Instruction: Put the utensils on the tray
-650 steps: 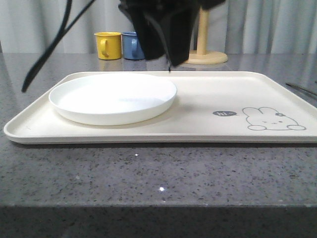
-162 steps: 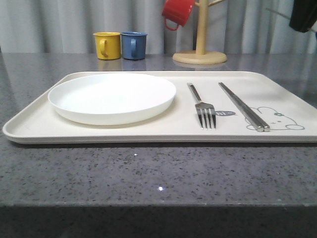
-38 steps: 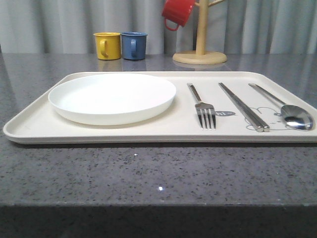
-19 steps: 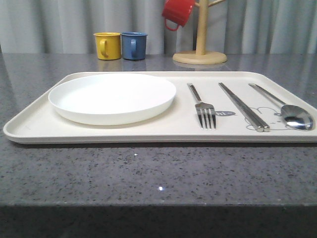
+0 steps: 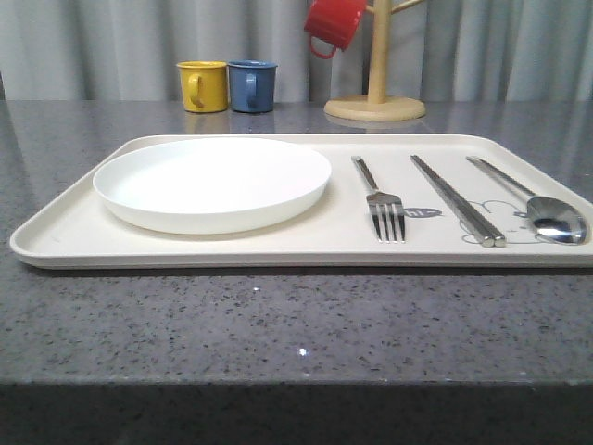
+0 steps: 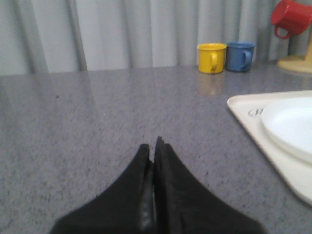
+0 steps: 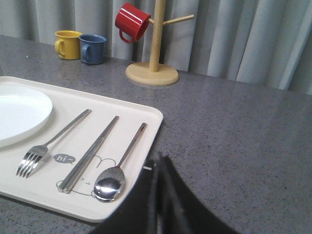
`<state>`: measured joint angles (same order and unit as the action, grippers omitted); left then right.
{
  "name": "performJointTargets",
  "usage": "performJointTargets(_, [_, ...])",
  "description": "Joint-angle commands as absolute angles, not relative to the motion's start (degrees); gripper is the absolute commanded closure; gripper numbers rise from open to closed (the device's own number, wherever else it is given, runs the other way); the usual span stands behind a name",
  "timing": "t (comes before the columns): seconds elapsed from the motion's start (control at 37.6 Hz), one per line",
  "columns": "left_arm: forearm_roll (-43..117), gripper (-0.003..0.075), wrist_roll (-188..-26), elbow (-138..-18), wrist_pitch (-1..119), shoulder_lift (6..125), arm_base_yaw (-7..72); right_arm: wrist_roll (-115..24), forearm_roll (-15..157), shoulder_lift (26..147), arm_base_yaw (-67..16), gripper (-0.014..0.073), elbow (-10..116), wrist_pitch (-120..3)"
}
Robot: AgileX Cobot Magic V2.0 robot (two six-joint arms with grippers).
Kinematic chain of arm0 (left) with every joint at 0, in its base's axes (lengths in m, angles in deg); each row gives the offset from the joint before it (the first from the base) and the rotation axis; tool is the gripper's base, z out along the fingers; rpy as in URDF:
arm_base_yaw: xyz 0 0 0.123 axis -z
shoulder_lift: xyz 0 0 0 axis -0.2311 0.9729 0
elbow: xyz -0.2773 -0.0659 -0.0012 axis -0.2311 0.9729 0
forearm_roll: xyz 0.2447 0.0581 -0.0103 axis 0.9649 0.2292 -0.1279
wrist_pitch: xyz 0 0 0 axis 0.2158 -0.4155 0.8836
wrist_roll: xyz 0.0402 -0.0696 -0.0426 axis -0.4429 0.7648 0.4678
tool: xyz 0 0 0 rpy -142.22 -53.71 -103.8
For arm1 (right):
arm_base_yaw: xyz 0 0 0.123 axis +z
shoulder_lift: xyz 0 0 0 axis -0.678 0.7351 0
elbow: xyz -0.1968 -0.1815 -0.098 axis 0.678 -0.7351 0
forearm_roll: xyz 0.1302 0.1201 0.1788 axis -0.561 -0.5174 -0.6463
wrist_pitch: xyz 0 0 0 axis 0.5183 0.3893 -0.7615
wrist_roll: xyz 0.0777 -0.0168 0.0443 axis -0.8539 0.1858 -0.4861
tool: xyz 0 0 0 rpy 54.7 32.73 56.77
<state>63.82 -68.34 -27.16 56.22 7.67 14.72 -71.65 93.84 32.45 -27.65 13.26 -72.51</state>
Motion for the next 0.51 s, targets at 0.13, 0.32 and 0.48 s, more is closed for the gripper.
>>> performJointTargets(0.13, [61.58, 0.0738, -67.81, -20.01, 70.26, 6.39, 14.08, -71.17, 94.44, 33.12, -27.74, 0.0704, 14.68, -68.77])
performJointTargets(0.32, [61.6, 0.0738, -67.81, -19.95, 69.34, 6.39, 14.08, -71.17, 94.44, 33.12, -27.74, 0.0704, 14.68, -68.78])
performJointTargets(0.48, [61.6, 0.0738, -67.81, -19.95, 69.34, 6.39, 14.08, -71.17, 94.44, 33.12, -27.74, 0.0704, 14.68, -68.78])
